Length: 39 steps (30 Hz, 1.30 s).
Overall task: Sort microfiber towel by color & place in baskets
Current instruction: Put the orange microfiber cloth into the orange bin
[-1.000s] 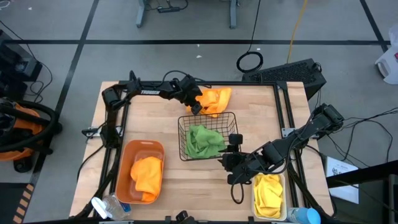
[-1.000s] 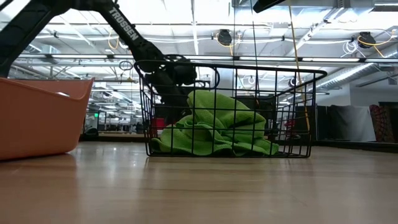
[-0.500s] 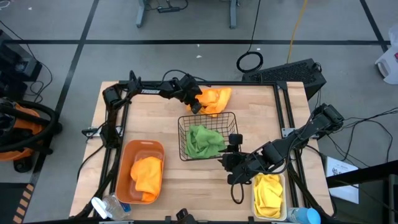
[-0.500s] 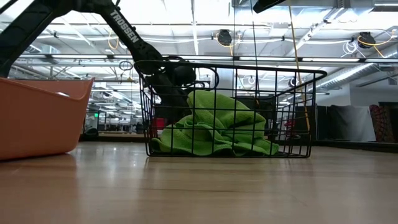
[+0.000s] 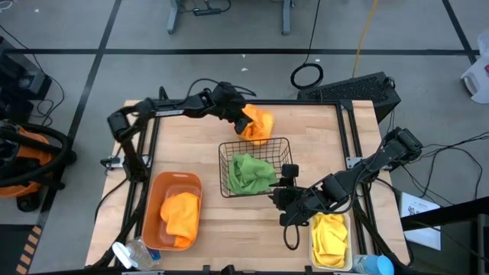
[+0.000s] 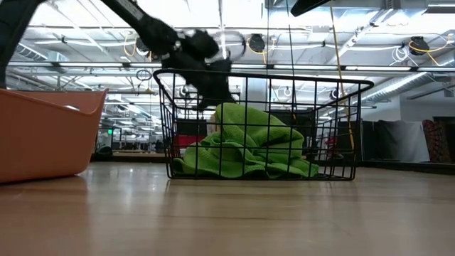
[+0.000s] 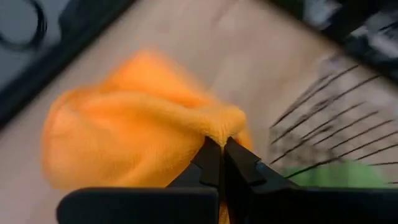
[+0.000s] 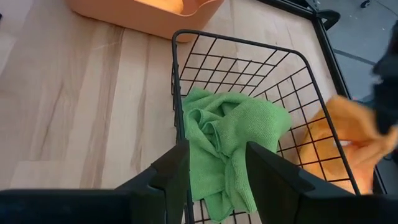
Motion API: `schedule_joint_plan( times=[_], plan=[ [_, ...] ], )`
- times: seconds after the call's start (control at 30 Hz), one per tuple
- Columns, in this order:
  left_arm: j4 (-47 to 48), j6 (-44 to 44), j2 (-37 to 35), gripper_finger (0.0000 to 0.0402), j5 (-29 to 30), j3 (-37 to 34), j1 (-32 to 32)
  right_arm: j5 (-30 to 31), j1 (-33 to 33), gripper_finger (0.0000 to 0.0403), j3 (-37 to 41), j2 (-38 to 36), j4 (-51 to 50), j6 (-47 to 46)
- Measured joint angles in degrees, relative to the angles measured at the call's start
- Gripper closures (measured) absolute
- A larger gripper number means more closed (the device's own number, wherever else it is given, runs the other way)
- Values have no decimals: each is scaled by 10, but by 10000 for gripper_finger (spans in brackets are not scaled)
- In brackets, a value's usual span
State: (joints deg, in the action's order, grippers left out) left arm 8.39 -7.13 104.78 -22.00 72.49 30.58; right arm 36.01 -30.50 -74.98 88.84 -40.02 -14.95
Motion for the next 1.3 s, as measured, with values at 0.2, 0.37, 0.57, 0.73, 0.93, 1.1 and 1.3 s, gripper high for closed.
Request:
schedule_joint_plan(
  times=[0.2,0.37,0.57,0.73,0.93,1.1,1.3],
  plan=[
    [1,11,-91,400,11,0,-32,47,0,255,0,0,-8,-6],
    [2,32,-156,400,13,0,-67,133,3,255,4,0,-25,-22],
    [2,46,-225,401,16,0,-112,194,19,253,27,0,-14,-9],
    [10,48,-261,401,18,0,-143,196,53,232,29,-3,14,41],
    [32,46,-286,401,27,0,-176,225,56,187,29,-6,125,145],
    [47,46,-299,401,30,0,-200,266,37,139,29,-6,184,209],
    [48,47,-299,401,30,0,-233,315,26,86,29,-6,231,312]
  ],
)
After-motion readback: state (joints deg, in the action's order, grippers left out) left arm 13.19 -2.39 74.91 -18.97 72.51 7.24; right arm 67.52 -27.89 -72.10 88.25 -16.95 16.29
